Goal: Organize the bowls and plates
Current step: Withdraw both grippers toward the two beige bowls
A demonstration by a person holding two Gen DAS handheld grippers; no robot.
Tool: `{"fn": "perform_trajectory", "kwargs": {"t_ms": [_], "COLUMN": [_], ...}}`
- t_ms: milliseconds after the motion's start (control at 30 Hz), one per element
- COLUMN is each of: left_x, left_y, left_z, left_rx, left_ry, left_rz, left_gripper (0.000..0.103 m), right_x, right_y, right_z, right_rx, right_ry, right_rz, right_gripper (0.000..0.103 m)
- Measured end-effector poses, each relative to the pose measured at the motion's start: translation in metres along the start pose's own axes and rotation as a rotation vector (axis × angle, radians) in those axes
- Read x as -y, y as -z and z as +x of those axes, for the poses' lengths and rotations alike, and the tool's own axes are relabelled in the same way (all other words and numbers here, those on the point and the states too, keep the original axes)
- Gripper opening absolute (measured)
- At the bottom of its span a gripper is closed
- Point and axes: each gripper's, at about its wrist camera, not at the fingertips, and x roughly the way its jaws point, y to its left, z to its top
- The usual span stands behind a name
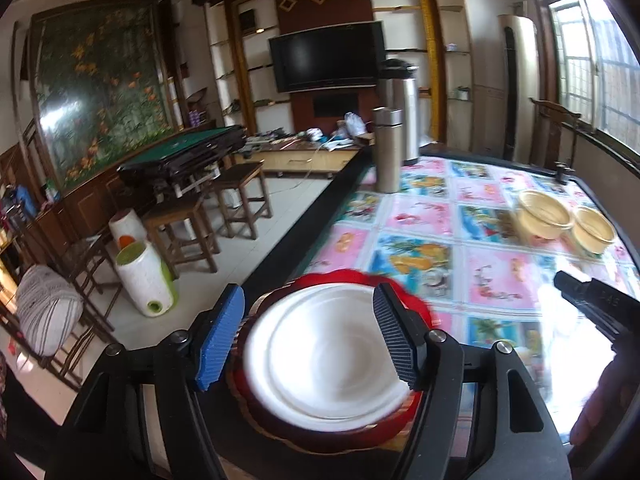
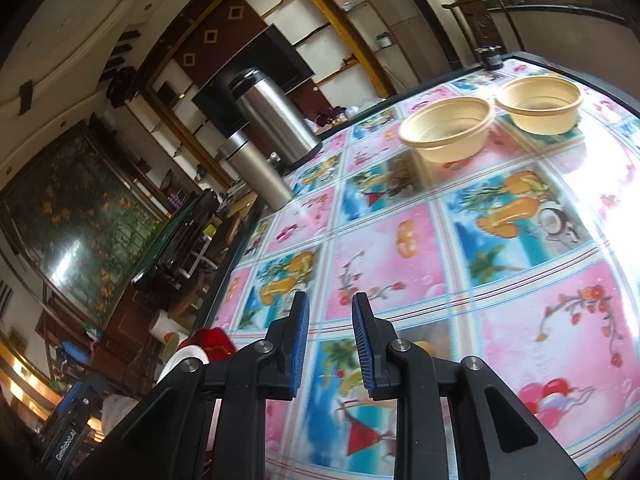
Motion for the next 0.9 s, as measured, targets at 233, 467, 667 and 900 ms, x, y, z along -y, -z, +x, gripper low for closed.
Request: {"fn": "perform_trajectory", "kwargs": {"t_ms": [233, 467, 667, 900], "left_x": [0.078, 0.172, 0.220, 0.243], "left_y": [-0.004, 0.003, -0.019, -0.101], "left_z": [-0.006, 0.030, 0.079, 0.145], "left_rx": [-0.019, -0.202, -0.326, -0.310], "left_ry": [0.192, 0.375, 0.420, 0.367], "left_rz": [0.088, 0.205, 0.174, 0.018], "left_gripper": [0.078, 0.078, 0.078, 0.078], "right_x": [0.061, 0.122, 0.166, 0.166], "right_y": [-0.019, -0.037, -0.070, -0.138], "right_z": [-0.011, -0.020, -0.007, 0.029], "right_rx": [0.019, 0.028, -0.044, -0.081], "right_ry": [0.034, 0.092, 0.076, 0.004], "right_rz": [0.110, 0.181, 0.273, 0.315], "right_gripper": [0.025, 0.026, 0.028, 0.035]}}
